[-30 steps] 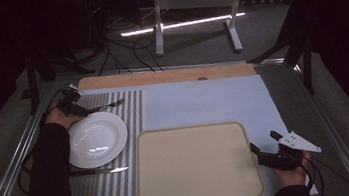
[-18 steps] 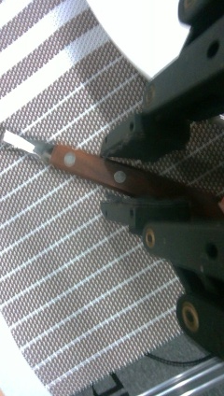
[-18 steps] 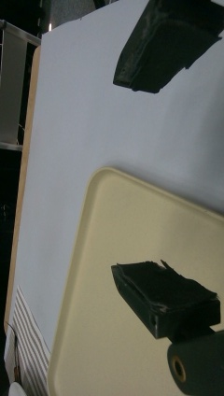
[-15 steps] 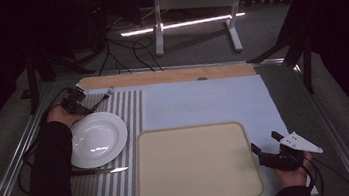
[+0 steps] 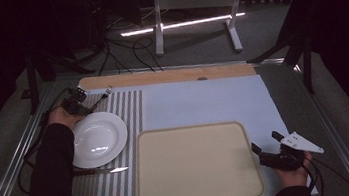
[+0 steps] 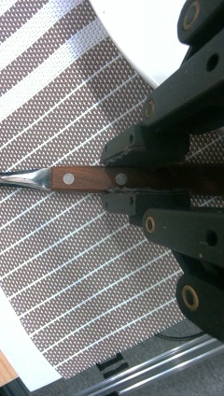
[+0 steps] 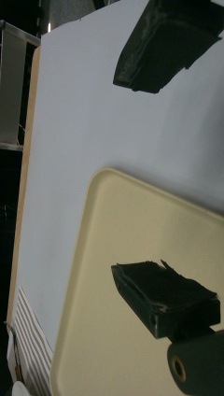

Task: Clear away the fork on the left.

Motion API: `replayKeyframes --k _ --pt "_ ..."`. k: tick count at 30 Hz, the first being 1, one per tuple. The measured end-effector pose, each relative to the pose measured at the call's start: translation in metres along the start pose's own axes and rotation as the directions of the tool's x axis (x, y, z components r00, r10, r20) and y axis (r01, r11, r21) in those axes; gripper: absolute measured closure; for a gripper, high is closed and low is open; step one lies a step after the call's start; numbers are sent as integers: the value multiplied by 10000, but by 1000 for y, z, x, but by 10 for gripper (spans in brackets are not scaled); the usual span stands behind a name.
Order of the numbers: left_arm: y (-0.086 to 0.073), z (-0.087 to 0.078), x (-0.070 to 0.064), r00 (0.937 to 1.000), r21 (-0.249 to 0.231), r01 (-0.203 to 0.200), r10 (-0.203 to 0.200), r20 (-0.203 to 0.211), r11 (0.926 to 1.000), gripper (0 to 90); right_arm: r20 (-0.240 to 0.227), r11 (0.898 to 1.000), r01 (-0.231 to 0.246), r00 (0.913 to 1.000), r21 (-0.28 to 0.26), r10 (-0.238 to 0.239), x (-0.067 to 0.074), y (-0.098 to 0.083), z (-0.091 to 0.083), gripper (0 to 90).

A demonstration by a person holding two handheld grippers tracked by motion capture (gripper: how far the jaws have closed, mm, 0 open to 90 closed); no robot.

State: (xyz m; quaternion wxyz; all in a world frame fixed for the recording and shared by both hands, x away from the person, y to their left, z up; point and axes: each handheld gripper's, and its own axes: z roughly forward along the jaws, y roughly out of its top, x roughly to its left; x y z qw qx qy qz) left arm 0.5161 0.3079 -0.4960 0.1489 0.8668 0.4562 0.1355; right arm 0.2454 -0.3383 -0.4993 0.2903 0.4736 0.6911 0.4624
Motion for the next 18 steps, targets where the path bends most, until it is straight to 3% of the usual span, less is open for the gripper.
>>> replayKeyframes --k 9,18 --pt "-2 -10 2 9993 -397 221 -233 -293 9990 773 0 10000 -30 10000 -22 30 0 0 0 89" --pt "-5 -28 1 9988 -1083 283 -323 -360 9937 773 -72 10000 -28 10000 -39 28 0 1 0 88"
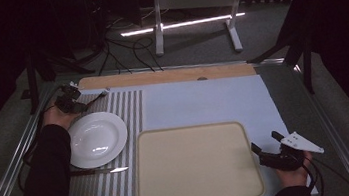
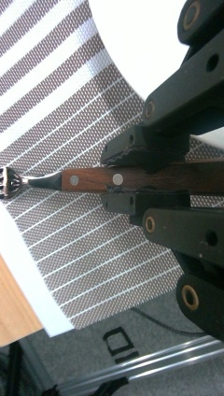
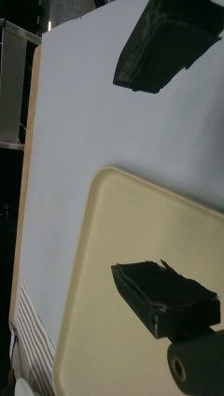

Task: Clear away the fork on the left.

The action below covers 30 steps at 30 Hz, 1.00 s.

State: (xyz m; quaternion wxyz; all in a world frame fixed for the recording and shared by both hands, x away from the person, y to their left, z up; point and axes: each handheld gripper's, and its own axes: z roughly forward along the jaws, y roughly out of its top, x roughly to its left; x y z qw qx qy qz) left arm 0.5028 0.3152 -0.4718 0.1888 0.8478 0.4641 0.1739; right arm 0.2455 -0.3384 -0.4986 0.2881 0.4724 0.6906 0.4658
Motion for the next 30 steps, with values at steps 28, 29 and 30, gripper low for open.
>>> replayKeyframes --k 28,29,30 --pt "0 -68 -36 9977 -2040 -122 254 622 9789 772 -169 9999 60 9998 -140 -62 4 3 1 88" --pt "0 -69 -38 9978 -2132 -96 233 618 9770 772 -172 9999 65 9998 -141 -68 4 3 1 88" --pt "0 -72 -40 9975 -2242 -93 246 655 9745 772 -174 9999 63 9998 -142 -66 4 3 1 88"
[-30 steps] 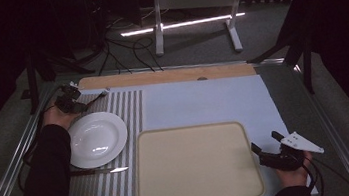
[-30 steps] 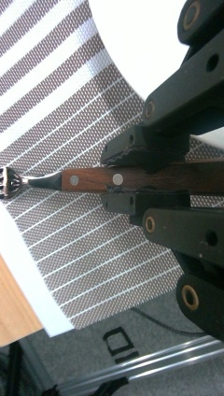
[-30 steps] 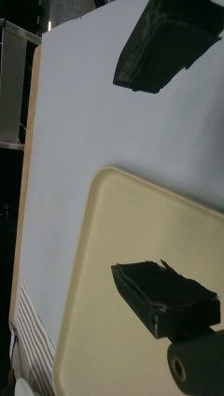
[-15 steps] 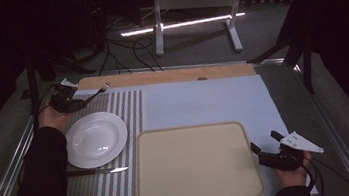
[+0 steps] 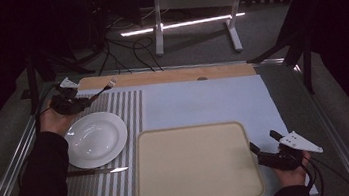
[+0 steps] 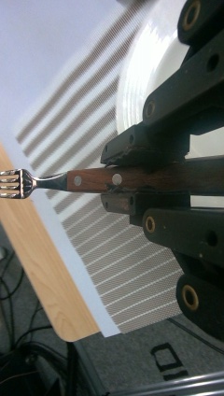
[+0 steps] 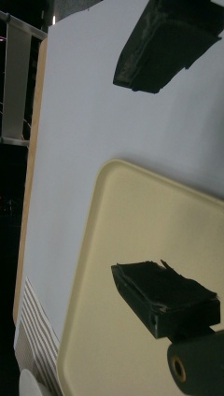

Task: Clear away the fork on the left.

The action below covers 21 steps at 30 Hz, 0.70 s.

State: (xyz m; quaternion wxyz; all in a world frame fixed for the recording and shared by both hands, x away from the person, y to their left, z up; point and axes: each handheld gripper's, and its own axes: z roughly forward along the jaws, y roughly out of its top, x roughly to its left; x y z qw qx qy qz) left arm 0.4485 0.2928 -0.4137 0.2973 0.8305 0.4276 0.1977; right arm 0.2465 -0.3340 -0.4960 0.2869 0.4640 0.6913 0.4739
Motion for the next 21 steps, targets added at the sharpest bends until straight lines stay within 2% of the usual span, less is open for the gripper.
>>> replayKeyframes --k 9,11,16,21 --pt "9 -12 -22 9988 -287 -487 487 -5 9984 772 -28 10000 -2 10000 -18 2 0 0 0 88" --pt "11 -15 -31 9981 -437 -611 615 76 9972 772 -7 10000 -21 10000 2 21 1 0 1 88" --pt "17 -15 -45 9960 -396 -880 885 107 9953 772 -19 10000 -16 10000 -6 16 1 0 1 88" --pt "20 -15 -57 9943 -561 -1047 1057 153 9929 772 -12 10000 -16 10000 -20 16 1 1 1 88"
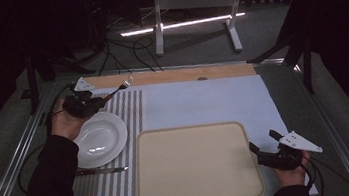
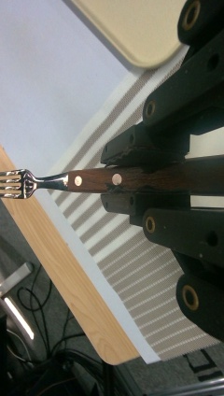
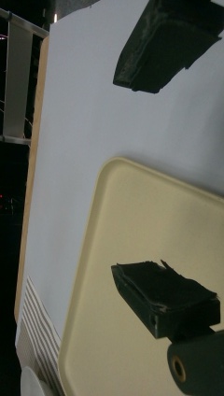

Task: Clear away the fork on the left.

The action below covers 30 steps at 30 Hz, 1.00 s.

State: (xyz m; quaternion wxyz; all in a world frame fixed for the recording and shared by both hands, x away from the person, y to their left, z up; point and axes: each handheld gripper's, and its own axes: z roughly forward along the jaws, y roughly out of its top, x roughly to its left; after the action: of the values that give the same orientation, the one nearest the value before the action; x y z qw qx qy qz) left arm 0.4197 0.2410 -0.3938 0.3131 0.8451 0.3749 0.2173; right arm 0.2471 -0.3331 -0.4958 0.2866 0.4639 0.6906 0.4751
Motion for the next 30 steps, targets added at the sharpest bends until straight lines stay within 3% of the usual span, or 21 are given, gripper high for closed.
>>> replayKeyframes --k 12,30 --pt "-3 -1 -29 9997 -195 -208 210 113 9996 771 -13 10000 36 10000 -48 -36 0 0 0 88" --pt "-8 -7 -61 9990 -495 -391 401 174 9980 771 -11 10000 25 10000 -74 -25 0 1 -1 88"
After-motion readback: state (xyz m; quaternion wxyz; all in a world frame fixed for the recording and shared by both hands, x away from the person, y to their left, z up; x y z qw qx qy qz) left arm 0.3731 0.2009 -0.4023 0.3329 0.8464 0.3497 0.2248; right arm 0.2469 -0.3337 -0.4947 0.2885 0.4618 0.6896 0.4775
